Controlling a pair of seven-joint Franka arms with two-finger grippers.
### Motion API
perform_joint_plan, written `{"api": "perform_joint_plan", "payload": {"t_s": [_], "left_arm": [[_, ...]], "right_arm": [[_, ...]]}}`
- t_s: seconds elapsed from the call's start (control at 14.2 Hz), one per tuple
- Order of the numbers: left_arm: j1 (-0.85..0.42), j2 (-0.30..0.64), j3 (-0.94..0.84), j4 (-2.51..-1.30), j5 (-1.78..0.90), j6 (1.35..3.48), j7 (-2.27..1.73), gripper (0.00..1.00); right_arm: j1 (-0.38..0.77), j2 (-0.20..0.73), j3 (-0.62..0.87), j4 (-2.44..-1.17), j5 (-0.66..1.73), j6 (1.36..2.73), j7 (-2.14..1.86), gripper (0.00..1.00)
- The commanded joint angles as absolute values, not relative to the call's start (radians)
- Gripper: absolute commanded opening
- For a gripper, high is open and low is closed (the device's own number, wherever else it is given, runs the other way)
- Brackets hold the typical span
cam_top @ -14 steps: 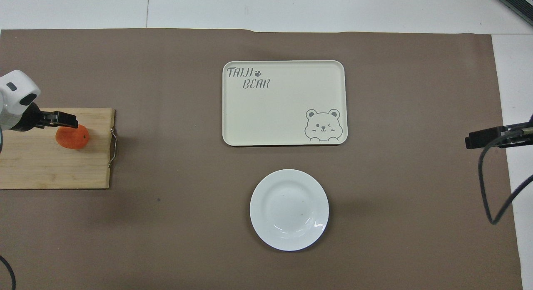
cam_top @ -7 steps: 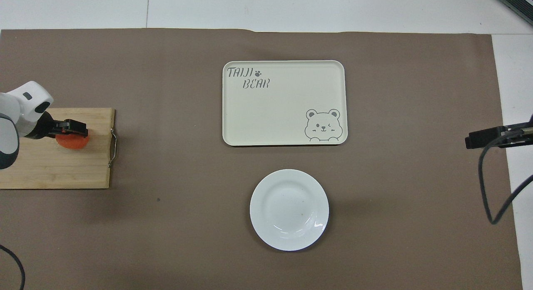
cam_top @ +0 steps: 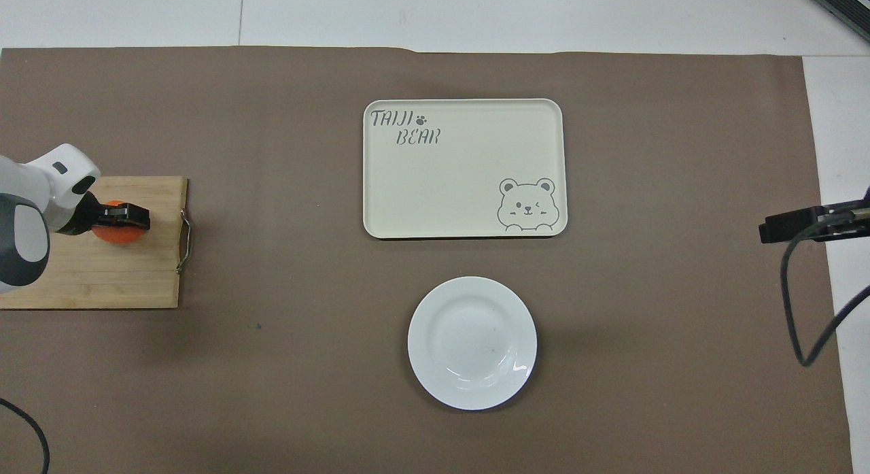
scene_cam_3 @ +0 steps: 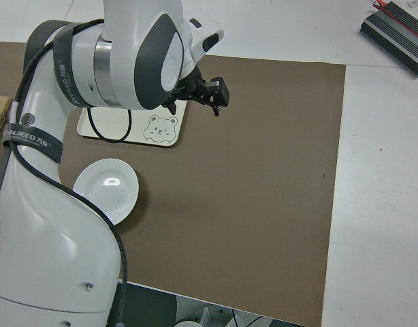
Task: Place orange and plate with both arms
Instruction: 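Close the left gripper on the orange on the wooden board, then lift the orange with the left gripper and carry it over the plate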
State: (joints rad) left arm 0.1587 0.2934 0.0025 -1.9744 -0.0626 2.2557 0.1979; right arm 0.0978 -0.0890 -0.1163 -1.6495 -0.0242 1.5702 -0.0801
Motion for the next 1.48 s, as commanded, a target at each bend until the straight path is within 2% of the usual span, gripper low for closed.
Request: {"api": "perform_joint_plan", "payload": {"t_s": [0.0, 0.85, 1.13, 1.41], "left_arm": [[0.15, 0.287, 0.003, -1.954, -0.074, 2.255, 0.187, 0.0], [0.089, 0.223, -0.009, -1.727, -0.068, 1.967, 0.097, 0.0], [0.037, 0.176, -0.009, -1.726, -0.066, 1.924, 0.037, 0.0], [-0.047, 0.172, -0.011, -1.727, -0.066, 1.921, -0.096, 0.0]], "right_arm": [[0.089, -0.094, -0.114, -1.651, -0.021, 1.569, -0.098, 1.0], [0.089, -0.094, -0.114, -1.651, -0.021, 1.569, -0.098, 1.0], [0.089, -0.094, -0.115, -1.651, -0.021, 1.569, -0.098, 1.0], [0.089, -0.094, -0.114, -1.651, -0.021, 1.569, -0.098, 1.0]]}}
